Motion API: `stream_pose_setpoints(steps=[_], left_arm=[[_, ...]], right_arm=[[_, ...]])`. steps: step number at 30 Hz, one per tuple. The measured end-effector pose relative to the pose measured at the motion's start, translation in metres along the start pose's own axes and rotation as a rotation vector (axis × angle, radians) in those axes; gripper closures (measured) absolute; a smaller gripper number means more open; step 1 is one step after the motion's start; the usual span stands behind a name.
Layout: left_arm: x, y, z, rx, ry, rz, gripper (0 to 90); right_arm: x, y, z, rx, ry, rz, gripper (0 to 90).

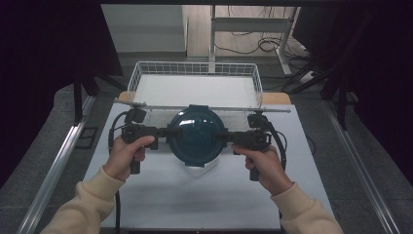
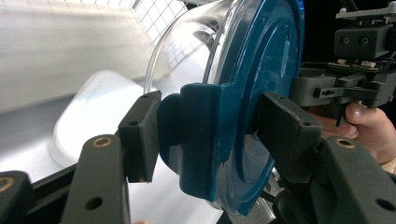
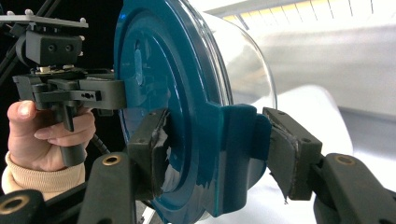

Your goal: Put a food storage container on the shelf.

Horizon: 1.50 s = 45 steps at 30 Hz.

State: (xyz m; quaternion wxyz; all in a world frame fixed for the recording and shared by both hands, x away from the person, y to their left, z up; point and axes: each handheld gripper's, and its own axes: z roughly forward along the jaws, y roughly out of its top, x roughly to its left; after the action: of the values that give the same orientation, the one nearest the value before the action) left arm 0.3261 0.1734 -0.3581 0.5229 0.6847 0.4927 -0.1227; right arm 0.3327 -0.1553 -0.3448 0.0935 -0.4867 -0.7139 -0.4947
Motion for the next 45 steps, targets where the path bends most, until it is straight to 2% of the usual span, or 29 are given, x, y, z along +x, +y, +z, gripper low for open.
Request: stream_pose_setpoints(steps=[28,45], left_arm=[[-0.008,0.065,-0.003,-0.014,-0.004,0.017,41.8],[-0.006,0.101,-0.001,-0.014,0.018,0.024,41.8]], right_arm=[[0.005,0.069,-0.006,-0.015,-0.002,-0.036,42.8],[-0.003,0.105,-0.001,-0.021,0.019,-0.043,42.7]])
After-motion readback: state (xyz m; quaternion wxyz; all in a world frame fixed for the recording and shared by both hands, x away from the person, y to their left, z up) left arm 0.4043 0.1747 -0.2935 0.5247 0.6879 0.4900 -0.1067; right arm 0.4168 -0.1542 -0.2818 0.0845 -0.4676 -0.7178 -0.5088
